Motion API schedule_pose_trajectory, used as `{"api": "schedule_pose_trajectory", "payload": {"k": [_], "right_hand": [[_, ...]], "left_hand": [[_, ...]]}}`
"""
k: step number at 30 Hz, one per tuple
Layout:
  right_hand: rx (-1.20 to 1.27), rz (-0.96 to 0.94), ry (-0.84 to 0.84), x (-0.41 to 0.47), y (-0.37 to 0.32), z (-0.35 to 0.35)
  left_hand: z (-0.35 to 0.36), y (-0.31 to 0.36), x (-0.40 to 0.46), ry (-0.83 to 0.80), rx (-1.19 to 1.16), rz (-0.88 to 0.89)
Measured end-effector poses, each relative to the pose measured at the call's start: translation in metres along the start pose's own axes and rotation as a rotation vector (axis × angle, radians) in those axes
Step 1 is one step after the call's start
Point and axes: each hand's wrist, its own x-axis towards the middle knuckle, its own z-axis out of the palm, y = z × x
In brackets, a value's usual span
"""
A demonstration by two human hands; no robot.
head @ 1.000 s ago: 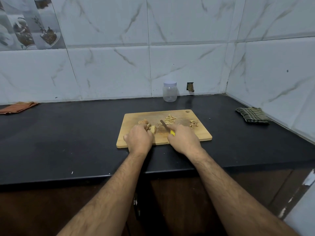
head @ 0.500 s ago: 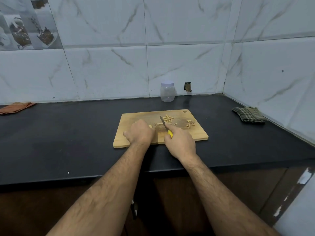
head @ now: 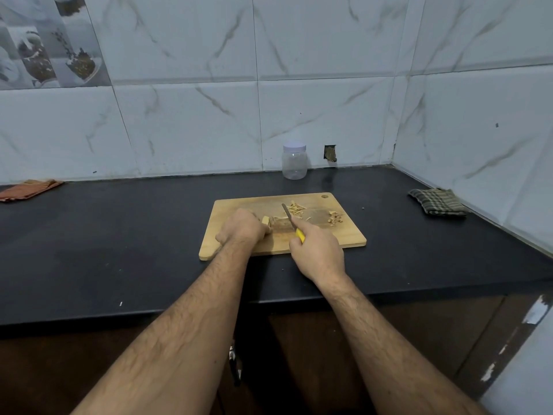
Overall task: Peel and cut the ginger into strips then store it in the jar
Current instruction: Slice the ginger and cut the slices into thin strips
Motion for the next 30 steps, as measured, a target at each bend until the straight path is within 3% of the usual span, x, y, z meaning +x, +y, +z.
{"api": "schedule_pose_trajectory", "payload": {"k": [9,17,23,30], "right_hand": [[0.001,-0.007,0.002,0.0,0.0,0.0],[0.034,0.013,-0.007,-0.001,-0.002,-0.002],[0.108,0.048,-0.127,0.003,0.001,-0.017],[-0.018,0.083,-0.256,0.0,0.006,-0.028]], "left_hand": [[0.003,-0.004,0.003,0.064,0.007,0.015],[0.001,-0.003,0.002,-0.015,-0.099,0.044],[0.006,0.009,-0.009,-0.128,-0.047,0.067],[0.006,0.008,-0.013,-0.208,-0.051,0.086]]}}
